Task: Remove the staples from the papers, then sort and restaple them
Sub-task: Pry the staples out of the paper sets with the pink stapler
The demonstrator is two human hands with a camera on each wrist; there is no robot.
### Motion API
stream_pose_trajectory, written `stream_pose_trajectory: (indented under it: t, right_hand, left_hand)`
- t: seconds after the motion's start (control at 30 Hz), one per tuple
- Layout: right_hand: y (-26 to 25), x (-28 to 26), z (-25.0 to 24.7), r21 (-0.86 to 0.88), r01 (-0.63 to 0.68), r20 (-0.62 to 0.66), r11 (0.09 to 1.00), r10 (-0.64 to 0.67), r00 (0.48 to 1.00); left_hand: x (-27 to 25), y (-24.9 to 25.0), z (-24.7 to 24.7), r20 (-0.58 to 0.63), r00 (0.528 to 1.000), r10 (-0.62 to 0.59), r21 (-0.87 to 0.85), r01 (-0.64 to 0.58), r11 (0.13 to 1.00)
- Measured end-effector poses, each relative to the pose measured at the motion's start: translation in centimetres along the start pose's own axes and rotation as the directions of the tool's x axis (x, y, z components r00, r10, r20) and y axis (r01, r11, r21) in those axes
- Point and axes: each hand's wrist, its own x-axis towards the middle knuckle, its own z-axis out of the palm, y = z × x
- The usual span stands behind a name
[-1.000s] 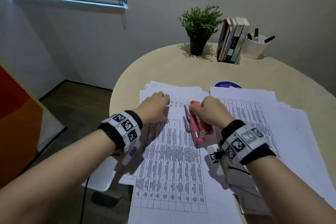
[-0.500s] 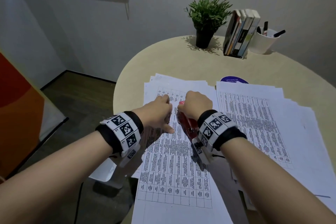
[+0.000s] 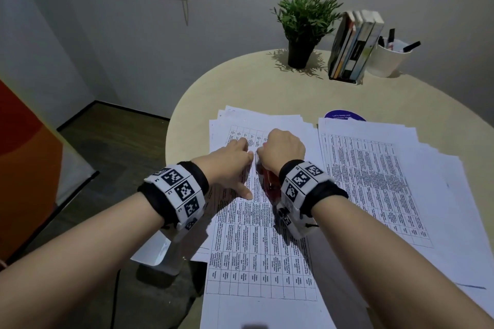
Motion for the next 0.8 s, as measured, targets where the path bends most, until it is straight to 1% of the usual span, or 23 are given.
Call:
stream_pose_trajectory:
  t: [0.03, 0.23, 0.3, 0.33, 0.4, 0.5, 0.57, 0.63, 0.7, 0.8]
  right_hand:
    - [0.2, 0.2, 0.1, 0.03, -0.023, -0.01, 0.999, 0.023, 1.0]
    - [0.3, 1.6, -0.2, 0.08, -0.03, -0.03, 0.996, 0.033, 0.999]
    - [0.8, 2.2, -0.3, 0.157, -0.09, -0.02, 0.984, 0.094, 0.995]
    - [1.1, 2.4, -0.4, 0.222, -0.124, -0.004, 0.967, 0.128, 0.992]
    - [2.2, 2.7, -0.5, 0.372, -0.175, 0.029, 0.912, 0.177, 0.984]
    - [4.0, 2.9, -1.4, 0.581, -0.186, 0.068, 0.792, 0.18, 0.981]
    - [5.2, 2.6, -2.3, 0.688, -0.168, 0.079, 0.706, 0.157, 0.984]
    - [6.6, 2.0, -3.4, 0.758, -0.154, 0.086, 0.634, 0.136, 0.987]
    - [8.2, 1.3, -4.6, 0.792, -0.136, 0.079, 0.595, 0.12, 0.99]
    - [10.2, 0.6, -5.8, 0.825, -0.123, 0.072, 0.552, 0.115, 0.991]
  left_hand:
    - [0.0, 0.1, -0.1, 0.001, 1.0, -0.001, -0.003, 0.001, 1.0]
    - [-0.3, 0.4, -0.1, 0.011, 1.0, -0.001, 0.0, 0.001, 1.0]
    - [-0.4, 0.3, -0.1, 0.024, 1.0, -0.012, -0.011, 0.012, 1.0]
    - [-0.3, 0.2, -0.2, 0.018, 1.0, -0.023, -0.034, 0.024, 0.999]
    - [-0.1, 0.0, -0.4, -0.035, 0.997, -0.063, -0.147, 0.057, 0.987]
    - [1.4, -0.3, -1.1, -0.141, 0.977, -0.159, -0.249, 0.121, 0.961]
    - [2.5, -0.2, -1.6, -0.124, 0.975, -0.187, -0.31, 0.141, 0.94]
    - [3.3, 0.0, -1.8, -0.056, 0.979, -0.197, -0.362, 0.164, 0.918]
    - [3.8, -0.1, -1.5, -0.025, 0.979, -0.204, -0.391, 0.178, 0.903]
    - [3.8, -0.1, -1.6, -0.046, 0.982, -0.182, -0.402, 0.149, 0.903]
